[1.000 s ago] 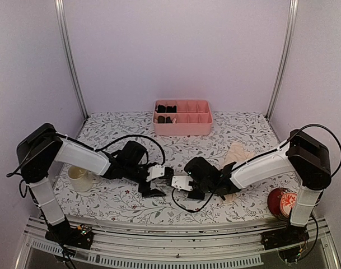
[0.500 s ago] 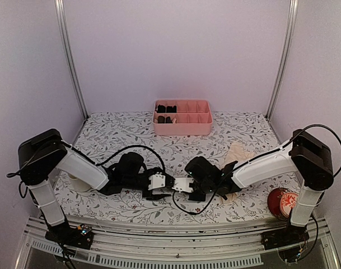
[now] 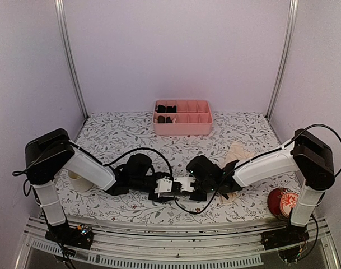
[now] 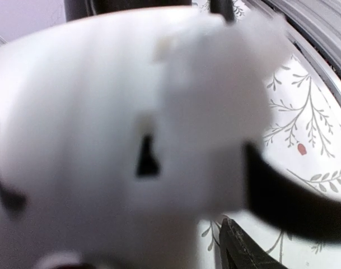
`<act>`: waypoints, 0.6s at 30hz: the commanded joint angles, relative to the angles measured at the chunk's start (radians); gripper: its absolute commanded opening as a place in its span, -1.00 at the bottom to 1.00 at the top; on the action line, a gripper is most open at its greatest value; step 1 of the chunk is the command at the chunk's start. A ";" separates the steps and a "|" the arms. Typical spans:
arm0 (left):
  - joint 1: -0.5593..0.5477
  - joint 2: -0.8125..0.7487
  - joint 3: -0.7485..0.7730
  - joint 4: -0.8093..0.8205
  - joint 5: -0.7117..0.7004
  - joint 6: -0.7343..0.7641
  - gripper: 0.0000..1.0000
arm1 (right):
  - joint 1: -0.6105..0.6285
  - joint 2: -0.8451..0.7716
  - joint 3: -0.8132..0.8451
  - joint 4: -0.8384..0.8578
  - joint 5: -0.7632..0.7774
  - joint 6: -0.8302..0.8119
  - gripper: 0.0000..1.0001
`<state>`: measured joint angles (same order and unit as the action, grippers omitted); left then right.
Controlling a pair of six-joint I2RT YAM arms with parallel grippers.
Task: Roll the underwear
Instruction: Roll the underwear at the center of the board.
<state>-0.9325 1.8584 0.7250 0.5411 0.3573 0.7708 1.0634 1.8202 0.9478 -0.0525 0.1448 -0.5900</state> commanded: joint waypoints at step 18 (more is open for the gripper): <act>0.089 0.004 -0.103 0.144 0.045 -0.134 0.81 | 0.007 0.002 -0.054 -0.155 -0.104 0.072 -0.84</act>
<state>-0.8753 1.8717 0.6548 0.6388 0.3763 0.6823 1.0527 1.8084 0.9432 -0.0837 0.1520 -0.5602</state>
